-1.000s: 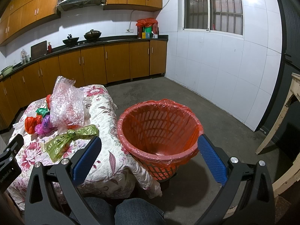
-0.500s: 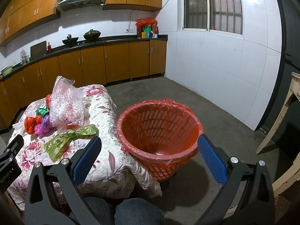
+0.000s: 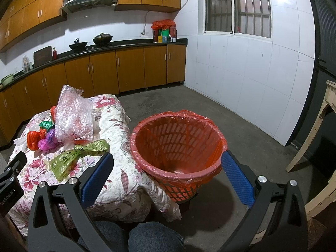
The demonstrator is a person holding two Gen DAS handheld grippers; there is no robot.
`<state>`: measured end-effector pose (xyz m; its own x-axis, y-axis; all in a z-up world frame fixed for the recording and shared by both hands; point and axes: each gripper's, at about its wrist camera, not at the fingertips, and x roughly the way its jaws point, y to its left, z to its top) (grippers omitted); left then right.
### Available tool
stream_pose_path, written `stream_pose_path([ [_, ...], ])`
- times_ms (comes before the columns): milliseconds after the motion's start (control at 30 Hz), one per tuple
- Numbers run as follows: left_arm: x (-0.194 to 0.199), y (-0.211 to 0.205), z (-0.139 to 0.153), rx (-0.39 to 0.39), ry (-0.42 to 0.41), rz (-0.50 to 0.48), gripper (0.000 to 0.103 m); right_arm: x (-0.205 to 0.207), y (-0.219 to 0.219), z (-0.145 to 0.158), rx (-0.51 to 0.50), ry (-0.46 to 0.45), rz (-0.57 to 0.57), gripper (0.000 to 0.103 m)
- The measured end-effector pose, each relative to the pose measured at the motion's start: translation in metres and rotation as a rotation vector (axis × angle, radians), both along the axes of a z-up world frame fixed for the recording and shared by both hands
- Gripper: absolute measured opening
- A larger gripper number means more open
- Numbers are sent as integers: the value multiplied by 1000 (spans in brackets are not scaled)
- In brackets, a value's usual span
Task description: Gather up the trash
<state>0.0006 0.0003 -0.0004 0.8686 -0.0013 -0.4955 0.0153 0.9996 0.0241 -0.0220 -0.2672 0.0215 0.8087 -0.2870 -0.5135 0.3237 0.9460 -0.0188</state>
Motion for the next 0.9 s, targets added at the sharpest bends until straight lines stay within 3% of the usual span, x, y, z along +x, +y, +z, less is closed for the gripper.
stream_pose_path([
  [467, 5, 14, -13, -1, 24, 36, 99, 11, 3, -10, 17, 24, 38, 101],
  [900, 28, 90, -43, 6, 99, 186, 99, 56, 41, -24, 61, 68, 177, 101],
])
